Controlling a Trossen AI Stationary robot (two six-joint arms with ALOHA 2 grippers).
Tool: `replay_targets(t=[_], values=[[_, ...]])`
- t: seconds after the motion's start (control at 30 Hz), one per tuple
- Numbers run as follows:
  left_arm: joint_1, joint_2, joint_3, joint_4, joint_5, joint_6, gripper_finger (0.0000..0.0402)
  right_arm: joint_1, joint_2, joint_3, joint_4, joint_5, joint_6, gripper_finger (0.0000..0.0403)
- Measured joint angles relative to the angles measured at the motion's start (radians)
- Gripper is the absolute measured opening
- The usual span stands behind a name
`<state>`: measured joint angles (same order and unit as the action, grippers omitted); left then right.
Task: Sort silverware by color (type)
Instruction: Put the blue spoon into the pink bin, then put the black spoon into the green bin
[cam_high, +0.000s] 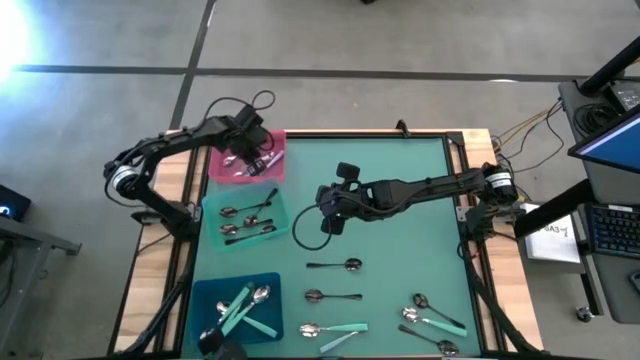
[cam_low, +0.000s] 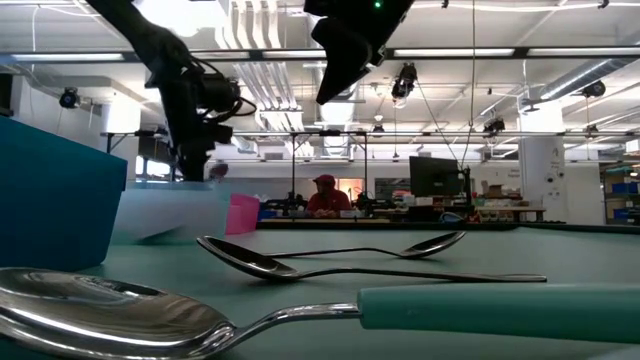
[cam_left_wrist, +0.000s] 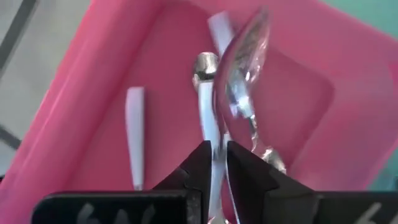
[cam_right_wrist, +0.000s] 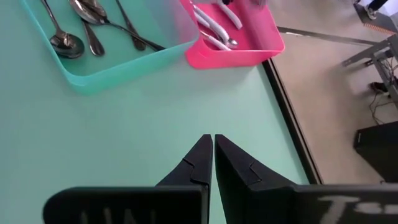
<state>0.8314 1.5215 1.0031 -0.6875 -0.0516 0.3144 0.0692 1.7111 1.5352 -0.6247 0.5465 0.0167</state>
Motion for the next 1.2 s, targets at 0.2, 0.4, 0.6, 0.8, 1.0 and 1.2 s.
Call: replay_targets(t=[0.2,0.4,0.6,0.8,1.0,1.2], values=[[0.0,-0.001,0.03,-0.01,0.012,0.0,0.0066,0.0,0.0,0.0,-0.013,-0.001,0.013,0.0009],[0.0,-0.002,0.06,-0.012,0.106,-0.008,0.01,0.0,0.0,0.0,-0.031,-0.001,0.027,0.0014],[-0.002,-0.012,0.078,-0.015,0.42,-0.026,0.0116,-0.004,0.0,0.0,-0.1,-0.006,0.052,0.006],[-0.037,-0.014,0.076,-0.017,0.723,-0.057,0.0116,-0.006,0.0,0.0,-0.22,-0.012,0.178,0.012],[-0.184,-0.014,0.075,-0.019,0.801,-0.082,0.0114,-0.002,0.0,-0.016,-0.29,-0.187,0.262,0.0143],[-0.404,-0.015,0.075,-0.02,0.794,-0.097,0.0114,0.018,0.0,-0.08,-0.293,-0.281,0.293,0.0136]])
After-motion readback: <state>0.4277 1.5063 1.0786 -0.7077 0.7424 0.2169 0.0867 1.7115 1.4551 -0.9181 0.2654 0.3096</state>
